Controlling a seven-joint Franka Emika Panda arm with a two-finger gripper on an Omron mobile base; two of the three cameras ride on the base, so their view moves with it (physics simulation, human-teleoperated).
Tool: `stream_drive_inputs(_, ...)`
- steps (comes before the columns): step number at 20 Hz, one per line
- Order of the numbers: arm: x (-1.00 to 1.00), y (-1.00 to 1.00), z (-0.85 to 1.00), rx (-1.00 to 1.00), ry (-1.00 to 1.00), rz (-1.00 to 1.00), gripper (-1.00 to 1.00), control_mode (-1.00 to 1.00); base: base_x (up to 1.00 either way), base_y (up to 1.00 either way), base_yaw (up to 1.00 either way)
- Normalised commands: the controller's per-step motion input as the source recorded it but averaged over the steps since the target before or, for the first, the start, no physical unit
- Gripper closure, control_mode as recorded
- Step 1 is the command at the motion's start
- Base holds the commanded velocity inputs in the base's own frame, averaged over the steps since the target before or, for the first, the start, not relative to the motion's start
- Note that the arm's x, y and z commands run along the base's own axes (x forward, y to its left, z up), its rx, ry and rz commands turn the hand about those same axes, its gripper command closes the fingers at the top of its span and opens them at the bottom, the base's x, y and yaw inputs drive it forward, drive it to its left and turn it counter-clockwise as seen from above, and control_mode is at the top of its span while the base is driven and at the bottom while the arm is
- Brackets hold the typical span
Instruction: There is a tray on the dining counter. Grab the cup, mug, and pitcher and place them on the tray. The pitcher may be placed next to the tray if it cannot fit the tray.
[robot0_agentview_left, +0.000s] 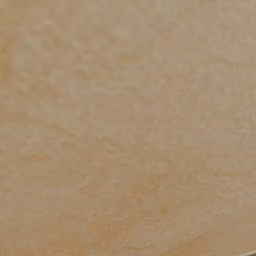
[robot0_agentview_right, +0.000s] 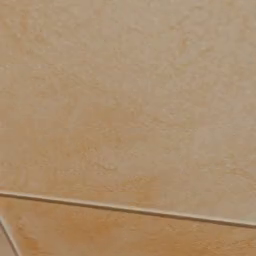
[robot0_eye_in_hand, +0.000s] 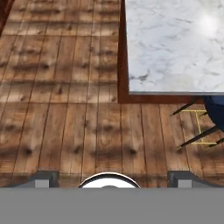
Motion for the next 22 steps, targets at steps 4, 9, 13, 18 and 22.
stream_drive_inputs(4, 0.00, 0.00, 0.00, 0.00, 0.00, 0.00, -1.00, 1.00, 0.55, 1.00, 0.00)
stream_drive_inputs(9, 0.00, 0.00, 0.00, 0.00, 0.00, 0.00, -1.00, 1.00, 0.84, 1.00, 0.00)
stream_drive_inputs(13, 0.00, 0.00, 0.00, 0.00, 0.00, 0.00, -1.00, 1.00, 1.00, 0.94, 0.00)
stream_drive_inputs(18, 0.00, 0.00, 0.00, 0.00, 0.00, 0.00, -1.00, 1.00, 1.00, 0.59, -0.01)
stream_drive_inputs(22, 0.00, 0.00, 0.00, 0.00, 0.00, 0.00, -1.00, 1.00, 1.00, 0.01, -0.01)
